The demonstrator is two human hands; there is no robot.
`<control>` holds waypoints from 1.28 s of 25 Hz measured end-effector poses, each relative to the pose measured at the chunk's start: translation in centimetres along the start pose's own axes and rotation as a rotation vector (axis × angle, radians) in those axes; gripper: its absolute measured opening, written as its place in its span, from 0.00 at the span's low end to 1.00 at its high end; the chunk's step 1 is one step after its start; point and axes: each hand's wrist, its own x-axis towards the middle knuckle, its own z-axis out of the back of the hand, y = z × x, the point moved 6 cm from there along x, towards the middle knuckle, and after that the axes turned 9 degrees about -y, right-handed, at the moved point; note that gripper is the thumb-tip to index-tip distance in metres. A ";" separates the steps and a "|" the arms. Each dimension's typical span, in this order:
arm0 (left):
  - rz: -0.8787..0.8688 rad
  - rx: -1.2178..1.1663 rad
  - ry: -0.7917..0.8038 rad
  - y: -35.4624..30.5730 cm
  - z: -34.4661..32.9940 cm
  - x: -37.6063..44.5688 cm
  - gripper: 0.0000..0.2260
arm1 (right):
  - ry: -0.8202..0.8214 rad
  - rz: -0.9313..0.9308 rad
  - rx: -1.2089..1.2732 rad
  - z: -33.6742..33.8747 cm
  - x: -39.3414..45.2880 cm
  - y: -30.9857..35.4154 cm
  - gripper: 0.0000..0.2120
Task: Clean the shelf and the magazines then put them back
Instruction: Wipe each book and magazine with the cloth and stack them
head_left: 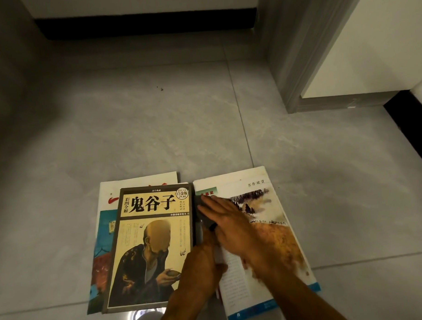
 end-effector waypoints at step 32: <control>-0.081 0.021 0.044 -0.3 -0.6 0.7 0.48 | -0.162 -0.171 -0.118 0.3 -7.1 -2.9 0.31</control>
